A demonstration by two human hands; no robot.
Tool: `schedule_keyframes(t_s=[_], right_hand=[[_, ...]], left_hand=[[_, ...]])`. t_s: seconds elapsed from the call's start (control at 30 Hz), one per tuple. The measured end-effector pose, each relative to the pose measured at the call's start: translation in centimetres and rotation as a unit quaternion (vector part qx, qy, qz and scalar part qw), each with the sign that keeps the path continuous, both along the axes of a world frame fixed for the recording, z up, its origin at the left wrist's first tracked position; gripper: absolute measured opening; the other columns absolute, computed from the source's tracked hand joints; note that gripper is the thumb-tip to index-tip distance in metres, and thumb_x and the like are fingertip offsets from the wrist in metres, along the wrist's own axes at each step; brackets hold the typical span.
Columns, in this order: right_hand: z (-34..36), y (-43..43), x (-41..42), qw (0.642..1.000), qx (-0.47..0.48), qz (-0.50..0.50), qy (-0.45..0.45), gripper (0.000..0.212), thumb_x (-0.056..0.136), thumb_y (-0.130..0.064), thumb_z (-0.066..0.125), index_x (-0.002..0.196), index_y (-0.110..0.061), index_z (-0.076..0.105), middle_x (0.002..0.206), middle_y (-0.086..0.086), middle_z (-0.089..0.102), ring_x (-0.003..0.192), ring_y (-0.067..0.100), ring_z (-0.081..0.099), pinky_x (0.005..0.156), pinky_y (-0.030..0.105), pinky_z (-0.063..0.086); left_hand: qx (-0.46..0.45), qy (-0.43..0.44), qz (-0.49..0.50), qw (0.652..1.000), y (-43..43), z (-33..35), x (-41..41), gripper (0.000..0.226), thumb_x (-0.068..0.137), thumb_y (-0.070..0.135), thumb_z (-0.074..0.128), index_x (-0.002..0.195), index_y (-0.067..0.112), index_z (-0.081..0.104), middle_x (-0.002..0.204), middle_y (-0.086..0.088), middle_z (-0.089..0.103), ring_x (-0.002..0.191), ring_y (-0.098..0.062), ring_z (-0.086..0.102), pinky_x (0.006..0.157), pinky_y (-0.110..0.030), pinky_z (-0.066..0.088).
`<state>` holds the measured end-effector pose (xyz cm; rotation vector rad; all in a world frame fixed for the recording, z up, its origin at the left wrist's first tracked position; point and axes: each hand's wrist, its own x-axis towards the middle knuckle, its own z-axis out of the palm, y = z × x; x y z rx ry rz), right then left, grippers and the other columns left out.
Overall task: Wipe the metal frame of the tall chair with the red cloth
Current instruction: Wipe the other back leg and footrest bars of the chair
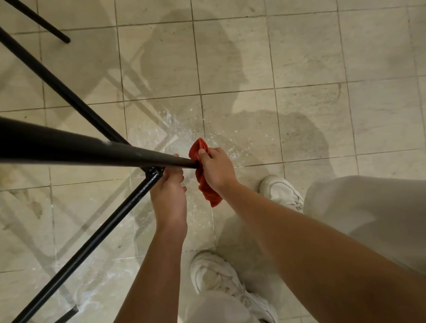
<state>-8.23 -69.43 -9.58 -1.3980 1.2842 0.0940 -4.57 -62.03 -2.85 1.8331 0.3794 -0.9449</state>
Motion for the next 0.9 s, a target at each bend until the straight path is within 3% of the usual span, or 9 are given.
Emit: schedule_keyframes(t_s=[0.07, 0.17, 0.23, 0.33, 0.47, 0.6, 0.73, 0.83, 0.9], right_hand=[[-0.5, -0.2, 0.0, 1.0, 0.017, 0.01, 0.02, 0.04, 0.101, -0.029, 0.031, 0.115, -0.001, 0.056, 0.1, -0.001, 0.045, 0.081, 0.013, 0.048, 0.07, 0.02, 0.035], [0.1, -0.7, 0.2, 0.998, 0.027, 0.031, 0.04, 0.036, 0.101, -0.029, 0.033, 0.114, -0.003, 0.054, 0.087, -0.005, 0.044, 0.065, 0.006, 0.044, 0.057, 0.017, 0.032], [0.8, -0.8, 0.3, 0.999, 0.02, 0.039, 0.031, 0.035, 0.101, -0.028, 0.034, 0.11, -0.001, 0.055, 0.091, -0.004, 0.044, 0.069, 0.008, 0.045, 0.065, 0.02, 0.033], [2.2, 0.1, 0.1, 0.999, 0.033, -0.003, -0.023, 0.029, 0.1, -0.024, 0.036, 0.093, -0.005, 0.057, 0.099, 0.002, 0.046, 0.084, 0.016, 0.049, 0.078, 0.027, 0.035], [4.6, 1.0, -0.9, 0.995, 0.042, -0.054, -0.074, 0.024, 0.097, -0.024, 0.044, 0.094, -0.005, 0.057, 0.114, 0.012, 0.053, 0.102, 0.024, 0.055, 0.094, 0.035, 0.043], [7.5, 0.9, -2.7, 0.993, 0.062, -0.03, -0.101, 0.029, 0.095, -0.035, 0.047, 0.104, -0.012, 0.062, 0.111, 0.009, 0.061, 0.103, 0.022, 0.059, 0.099, 0.044, 0.043], [11.1, 0.3, -4.1, 0.988, 0.109, 0.004, -0.104, 0.06, 0.098, -0.054, 0.019, 0.082, -0.023, 0.068, 0.084, -0.004, 0.071, 0.084, 0.004, 0.065, 0.09, 0.026, 0.046], [13.3, -0.1, -4.2, 0.993, 0.083, 0.024, -0.082, 0.069, 0.094, -0.061, 0.01, 0.095, -0.024, 0.068, 0.092, -0.003, 0.068, 0.099, 0.017, 0.061, 0.101, 0.042, 0.04], [13.8, -0.4, -3.8, 0.994, 0.076, 0.012, -0.073, 0.069, 0.094, -0.061, 0.01, 0.107, -0.024, 0.066, 0.09, -0.005, 0.066, 0.098, 0.018, 0.06, 0.099, 0.046, 0.041]], left_hand=[[0.001, 0.0, -0.01, 1.0, 0.2, -0.3, 0.0, 0.011, 0.097, 0.03, 0.048, 0.097, 0.034, 0.059, 0.097, 0.015, 0.058, 0.102, -0.011, 0.057, 0.096, -0.033, 0.044], [0.015, -0.013, -0.035, 0.999, 0.4, -0.6, -0.1, 0.021, 0.099, 0.025, 0.045, 0.084, 0.035, 0.057, 0.082, 0.014, 0.055, 0.077, -0.002, 0.052, 0.079, -0.026, 0.044], [0.026, -0.017, -0.043, 0.999, 0.4, -0.6, -0.2, 0.017, 0.098, 0.019, 0.044, 0.102, 0.028, 0.058, 0.092, 0.011, 0.058, 0.088, -0.006, 0.056, 0.087, -0.029, 0.046], [0.033, 0.005, -0.051, 0.998, 0.6, -0.3, -0.4, 0.037, 0.093, 0.016, 0.05, 0.13, 0.022, 0.048, 0.118, 0.005, 0.058, 0.115, -0.016, 0.055, 0.104, -0.041, 0.041], [-0.022, 0.074, -0.073, 0.994, 0.8, 1.0, -1.5, 0.038, 0.09, 0.032, 0.055, 0.126, 0.022, 0.055, 0.114, -0.001, 0.066, 0.108, -0.018, 0.06, 0.099, -0.042, 0.046], [-0.039, 0.043, -0.075, 0.995, 0.8, 3.2, -3.4, 0.034, 0.093, 0.039, 0.05, 0.122, 0.022, 0.054, 0.105, 0.005, 0.063, 0.099, -0.011, 0.059, 0.083, -0.027, 0.047], [-0.033, 0.005, -0.073, 0.997, 1.3, 4.4, -5.0, 0.033, 0.096, 0.036, 0.048, 0.126, 0.022, 0.047, 0.108, 0.005, 0.061, 0.098, -0.01, 0.057, 0.089, -0.032, 0.045], [-0.038, 0.009, 0.011, 0.999, 1.4, 5.5, -6.2, 0.02, 0.098, 0.028, 0.046, 0.116, 0.02, 0.051, 0.104, 0.001, 0.063, 0.101, -0.016, 0.06, 0.093, -0.037, 0.046], [-0.043, 0.028, 0.066, 0.996, 1.3, 5.7, -6.5, 0.012, 0.097, 0.025, 0.046, 0.108, 0.021, 0.052, 0.109, -0.005, 0.063, 0.107, -0.025, 0.059, 0.1, -0.045, 0.044]])
